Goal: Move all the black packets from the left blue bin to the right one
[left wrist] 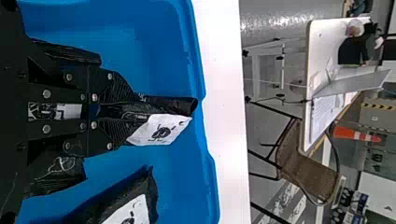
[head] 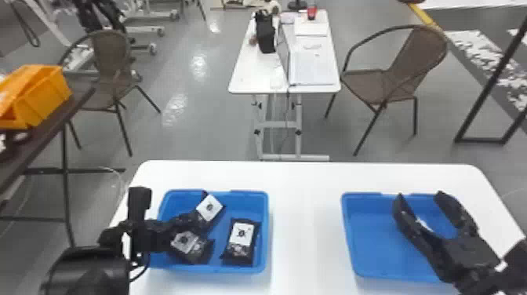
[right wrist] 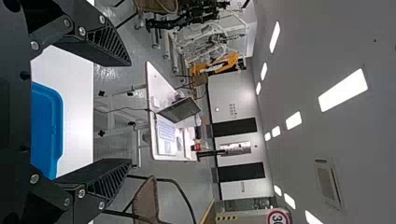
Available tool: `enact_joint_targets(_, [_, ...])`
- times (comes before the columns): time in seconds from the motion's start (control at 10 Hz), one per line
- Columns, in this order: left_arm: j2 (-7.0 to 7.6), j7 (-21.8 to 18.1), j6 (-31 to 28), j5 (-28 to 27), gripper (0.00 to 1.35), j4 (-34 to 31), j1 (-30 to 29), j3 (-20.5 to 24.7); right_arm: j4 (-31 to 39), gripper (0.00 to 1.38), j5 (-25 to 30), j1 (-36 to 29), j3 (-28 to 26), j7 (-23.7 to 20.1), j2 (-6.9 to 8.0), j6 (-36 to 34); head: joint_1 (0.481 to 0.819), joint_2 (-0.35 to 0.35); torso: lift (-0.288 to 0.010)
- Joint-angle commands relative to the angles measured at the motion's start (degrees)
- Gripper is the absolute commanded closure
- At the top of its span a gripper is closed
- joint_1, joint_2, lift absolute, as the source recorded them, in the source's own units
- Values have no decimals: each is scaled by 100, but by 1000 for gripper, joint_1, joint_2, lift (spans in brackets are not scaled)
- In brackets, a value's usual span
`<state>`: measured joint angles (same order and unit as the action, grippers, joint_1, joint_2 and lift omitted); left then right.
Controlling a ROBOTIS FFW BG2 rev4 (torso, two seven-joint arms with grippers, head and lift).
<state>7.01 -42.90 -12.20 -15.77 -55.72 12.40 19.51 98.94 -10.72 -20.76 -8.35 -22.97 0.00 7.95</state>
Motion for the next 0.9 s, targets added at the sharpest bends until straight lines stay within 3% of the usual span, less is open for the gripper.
enact_joint_targets(0.0, [-34, -69, 517, 627, 1167, -18, -177, 35, -41, 318, -71, 2, 0, -23, 5, -30, 695, 91, 0])
enact_joint_targets(0.1, [-34, -298, 728, 1216, 1167, -176, -353, -70, -59, 318, -79, 11, 9, -50, 5, -48, 695, 88, 0])
enact_joint_targets(0.4, [-51, -975, 341, 2183, 1167, -1459, -1029, -659, -103, 318, -220, 81, 26, -190, 5, -57, 695, 34, 0])
enact_joint_targets(0.6, [-77, -1405, 315, 2772, 1167, -1635, -942, -1283, -279, 318, -352, 266, 193, -304, 5, -57, 695, -10, 0])
enact_joint_targets(0.7, [-121, -1441, 359, 3036, 1167, -1635, -845, -1547, -340, 318, -449, 345, 343, -322, 5, -57, 695, -44, 0])
enact_joint_targets(0.8, [-174, -1643, 271, 3053, 1167, -1635, -669, -1705, -367, 318, -519, 433, 510, -322, 5, -57, 695, -66, 0])
